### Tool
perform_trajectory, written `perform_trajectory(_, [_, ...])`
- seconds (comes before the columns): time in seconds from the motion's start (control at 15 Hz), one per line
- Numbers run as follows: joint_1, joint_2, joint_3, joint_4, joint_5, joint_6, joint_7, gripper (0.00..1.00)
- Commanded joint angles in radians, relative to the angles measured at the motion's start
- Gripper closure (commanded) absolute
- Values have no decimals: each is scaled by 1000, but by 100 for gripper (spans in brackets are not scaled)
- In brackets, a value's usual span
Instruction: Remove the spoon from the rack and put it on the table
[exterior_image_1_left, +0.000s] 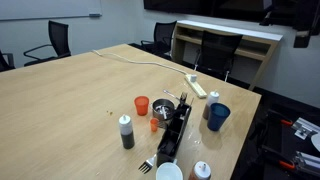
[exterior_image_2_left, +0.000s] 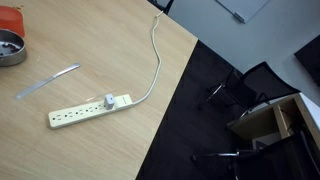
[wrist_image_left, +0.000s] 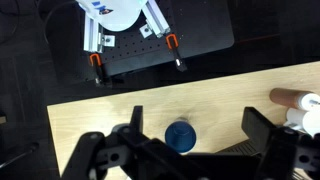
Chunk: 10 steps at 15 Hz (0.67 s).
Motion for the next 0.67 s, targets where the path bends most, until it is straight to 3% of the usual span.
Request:
perform_trajectory(0.0, [9, 2, -8, 1, -3, -1, 4, 0])
perform_trajectory(0.6, [1, 16, -2, 1, -19, 7, 18, 0])
